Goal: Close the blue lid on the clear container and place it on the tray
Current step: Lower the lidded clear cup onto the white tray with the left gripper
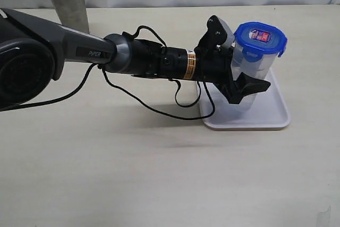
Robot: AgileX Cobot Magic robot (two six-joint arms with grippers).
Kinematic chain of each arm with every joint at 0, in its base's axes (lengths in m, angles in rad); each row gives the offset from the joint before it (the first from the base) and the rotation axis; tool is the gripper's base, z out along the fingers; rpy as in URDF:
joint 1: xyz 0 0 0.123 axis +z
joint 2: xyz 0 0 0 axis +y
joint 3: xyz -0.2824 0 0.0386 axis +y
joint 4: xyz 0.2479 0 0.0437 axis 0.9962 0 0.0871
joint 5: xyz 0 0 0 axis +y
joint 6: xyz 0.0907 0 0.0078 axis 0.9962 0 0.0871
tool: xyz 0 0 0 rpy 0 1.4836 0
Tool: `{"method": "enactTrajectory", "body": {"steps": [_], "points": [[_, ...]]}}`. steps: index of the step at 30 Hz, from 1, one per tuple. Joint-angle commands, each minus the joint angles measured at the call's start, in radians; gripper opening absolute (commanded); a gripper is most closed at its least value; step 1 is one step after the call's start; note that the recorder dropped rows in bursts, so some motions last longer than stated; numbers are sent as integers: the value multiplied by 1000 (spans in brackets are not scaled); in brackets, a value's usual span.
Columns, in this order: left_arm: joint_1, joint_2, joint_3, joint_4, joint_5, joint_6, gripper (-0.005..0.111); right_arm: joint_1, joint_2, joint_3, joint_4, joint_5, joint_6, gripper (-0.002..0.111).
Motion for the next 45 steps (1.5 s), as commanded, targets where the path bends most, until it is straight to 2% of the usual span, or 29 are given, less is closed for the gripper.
{"method": "enactTrajectory", "body": {"steps": [1,11,13,16,20,21,23,31,36,45], "points": [[-1,8,-11,-58,-29,12,0,-8,-4,3,1,-12,3,5],[-1,50,-11,-149,-36,72,0,-8,-4,3,1,-12,3,5],[-1,50,-11,-161,-40,69,7,-8,-4,3,1,-12,3,5],[-1,50,-11,-155,-33,69,28,-8,-4,3,1,-12,3,5],[-1,50,-11,-120,-32,69,80,-8,-4,3,1,-12,3,5],[-1,50,-11,-114,-30,69,91,-8,-4,3,1,-12,3,5],[-1,50,-11,-104,-32,69,102,-8,-4,3,1,-12,3,5],[6,50,-11,-67,-14,69,104,-8,-4,3,1,-12,3,5],[24,50,-11,23,-10,64,104,-8,-4,3,1,-12,3,5],[71,50,-11,77,-4,12,104,-8,-4,3,1,-12,3,5]]}}
